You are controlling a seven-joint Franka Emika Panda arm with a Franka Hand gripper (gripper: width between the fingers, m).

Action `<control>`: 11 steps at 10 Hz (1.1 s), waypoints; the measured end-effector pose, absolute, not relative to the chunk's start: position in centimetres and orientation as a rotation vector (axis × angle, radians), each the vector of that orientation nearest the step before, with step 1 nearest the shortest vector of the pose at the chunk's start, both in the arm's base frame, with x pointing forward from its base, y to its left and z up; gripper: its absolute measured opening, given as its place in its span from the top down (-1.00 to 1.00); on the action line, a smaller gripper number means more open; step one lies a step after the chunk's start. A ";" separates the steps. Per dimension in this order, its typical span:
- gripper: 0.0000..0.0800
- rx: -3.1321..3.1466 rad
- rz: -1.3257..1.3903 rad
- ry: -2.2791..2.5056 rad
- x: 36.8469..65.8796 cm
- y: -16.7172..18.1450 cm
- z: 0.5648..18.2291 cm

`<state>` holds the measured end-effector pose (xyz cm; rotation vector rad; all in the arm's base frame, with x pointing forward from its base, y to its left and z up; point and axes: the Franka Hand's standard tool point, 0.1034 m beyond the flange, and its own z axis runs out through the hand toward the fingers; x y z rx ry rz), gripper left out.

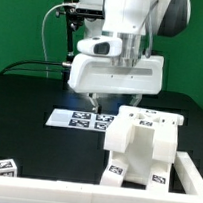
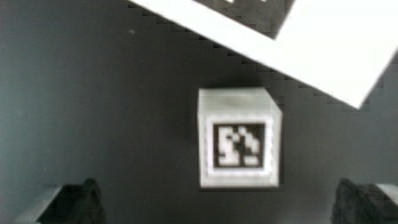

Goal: Assemble chair

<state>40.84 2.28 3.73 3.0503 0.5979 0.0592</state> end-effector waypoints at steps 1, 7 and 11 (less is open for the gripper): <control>-0.62 3.033 0.066 0.602 41.0 1.9 3.1; -0.01 3.050 0.005 0.513 40.0 2.0 1.2; 0.29 3.050 0.007 0.497 39.9 1.6 1.2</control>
Offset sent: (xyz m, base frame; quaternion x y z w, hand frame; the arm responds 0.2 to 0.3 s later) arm -0.0061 0.0299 -0.0246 0.0287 -0.0049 0.0485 0.9984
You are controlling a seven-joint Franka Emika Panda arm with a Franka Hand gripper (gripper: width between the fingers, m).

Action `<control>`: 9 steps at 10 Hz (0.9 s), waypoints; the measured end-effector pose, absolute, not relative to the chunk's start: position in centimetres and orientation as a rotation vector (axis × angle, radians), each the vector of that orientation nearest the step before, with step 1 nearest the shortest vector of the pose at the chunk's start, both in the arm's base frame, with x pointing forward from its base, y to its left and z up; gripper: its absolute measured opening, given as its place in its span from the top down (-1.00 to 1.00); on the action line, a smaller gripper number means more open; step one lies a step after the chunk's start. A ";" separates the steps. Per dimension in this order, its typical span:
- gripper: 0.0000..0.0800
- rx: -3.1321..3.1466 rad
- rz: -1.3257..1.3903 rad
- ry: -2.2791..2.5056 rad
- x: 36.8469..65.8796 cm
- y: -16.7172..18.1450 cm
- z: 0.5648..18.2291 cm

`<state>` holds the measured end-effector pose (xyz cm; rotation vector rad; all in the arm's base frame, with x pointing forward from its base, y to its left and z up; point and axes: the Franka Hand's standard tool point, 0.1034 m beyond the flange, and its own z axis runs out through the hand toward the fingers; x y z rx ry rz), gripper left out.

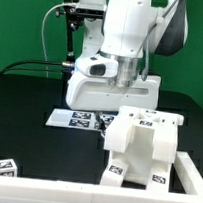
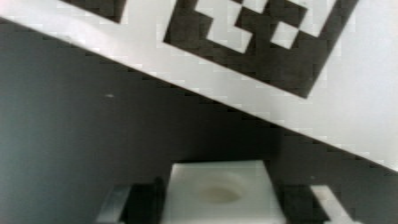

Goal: Assemble chair

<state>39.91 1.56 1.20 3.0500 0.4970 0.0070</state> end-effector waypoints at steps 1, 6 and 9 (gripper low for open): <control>0.29 3.047 0.002 0.444 39.5 -0.1 1.4; 0.29 3.049 -0.035 0.259 39.3 -6.7 1.8; 0.29 3.099 -0.112 0.099 39.1 -8.5 1.6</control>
Offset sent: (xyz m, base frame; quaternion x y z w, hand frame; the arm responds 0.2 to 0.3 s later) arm -0.0114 -0.0767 -0.0043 0.0633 -0.0631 0.2412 0.9664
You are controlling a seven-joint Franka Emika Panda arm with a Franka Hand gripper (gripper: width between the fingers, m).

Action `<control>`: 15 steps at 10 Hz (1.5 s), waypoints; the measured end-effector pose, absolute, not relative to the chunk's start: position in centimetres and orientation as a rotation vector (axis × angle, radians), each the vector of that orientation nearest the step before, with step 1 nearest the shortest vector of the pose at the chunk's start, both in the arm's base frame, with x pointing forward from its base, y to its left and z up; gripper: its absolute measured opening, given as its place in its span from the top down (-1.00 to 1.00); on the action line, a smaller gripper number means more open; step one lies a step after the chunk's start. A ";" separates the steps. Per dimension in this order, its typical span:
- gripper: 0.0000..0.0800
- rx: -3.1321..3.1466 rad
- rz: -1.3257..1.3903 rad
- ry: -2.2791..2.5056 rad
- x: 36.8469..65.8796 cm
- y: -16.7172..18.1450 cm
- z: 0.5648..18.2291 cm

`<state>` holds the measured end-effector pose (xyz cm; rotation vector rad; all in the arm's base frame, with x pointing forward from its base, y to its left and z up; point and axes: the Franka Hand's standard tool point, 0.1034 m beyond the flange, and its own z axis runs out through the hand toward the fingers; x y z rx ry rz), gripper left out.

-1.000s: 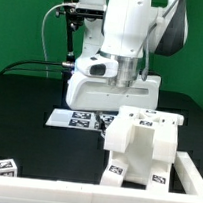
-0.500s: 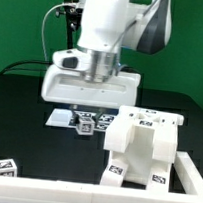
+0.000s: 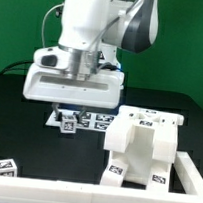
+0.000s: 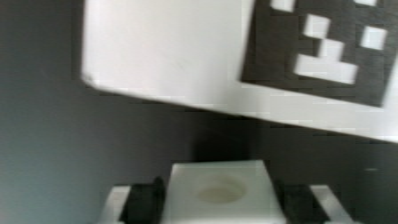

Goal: Assemble chair

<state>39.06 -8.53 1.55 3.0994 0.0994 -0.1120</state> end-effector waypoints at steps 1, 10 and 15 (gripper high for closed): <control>0.29 3.135 -0.141 -0.076 39.4 -10.8 1.5; -0.61 3.178 -0.253 -0.214 39.5 -12.2 1.7; -0.62 3.130 -0.821 -0.316 42.9 -12.7 1.6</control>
Offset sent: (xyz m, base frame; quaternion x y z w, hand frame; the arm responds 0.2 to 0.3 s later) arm 0.0070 -0.0166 -0.0086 0.0364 0.0060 0.0344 0.9987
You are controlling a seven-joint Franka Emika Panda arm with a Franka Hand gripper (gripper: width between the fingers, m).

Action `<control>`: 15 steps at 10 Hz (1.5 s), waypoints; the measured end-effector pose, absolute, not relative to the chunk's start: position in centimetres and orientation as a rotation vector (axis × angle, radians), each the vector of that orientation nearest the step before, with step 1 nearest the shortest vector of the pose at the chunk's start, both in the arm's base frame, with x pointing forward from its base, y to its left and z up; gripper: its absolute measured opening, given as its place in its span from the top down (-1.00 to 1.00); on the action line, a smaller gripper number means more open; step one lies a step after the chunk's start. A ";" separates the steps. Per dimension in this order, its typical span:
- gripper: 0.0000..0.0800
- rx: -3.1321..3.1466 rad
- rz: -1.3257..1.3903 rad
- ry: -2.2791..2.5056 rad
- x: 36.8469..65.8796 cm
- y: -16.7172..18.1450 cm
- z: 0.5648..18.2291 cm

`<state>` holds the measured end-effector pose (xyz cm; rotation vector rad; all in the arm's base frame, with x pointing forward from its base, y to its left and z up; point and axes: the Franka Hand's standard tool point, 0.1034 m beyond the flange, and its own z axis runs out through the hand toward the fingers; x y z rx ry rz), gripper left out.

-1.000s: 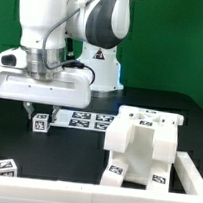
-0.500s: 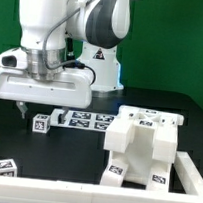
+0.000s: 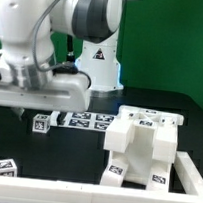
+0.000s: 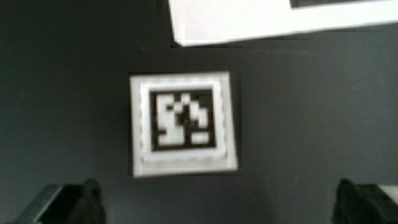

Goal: Assemble chair

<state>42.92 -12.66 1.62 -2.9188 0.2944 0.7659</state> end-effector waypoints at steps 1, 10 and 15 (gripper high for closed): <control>-0.62 -2.862 0.912 0.306 42.5 -12.5 1.1; -0.62 -2.601 1.311 0.307 42.1 -13.8 0.6; 0.23 -2.564 1.359 0.327 40.2 -13.4 0.2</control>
Offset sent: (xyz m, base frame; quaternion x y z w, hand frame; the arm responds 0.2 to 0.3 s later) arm 0.0000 0.0000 0.0000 0.0000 -0.1938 0.0000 0.9810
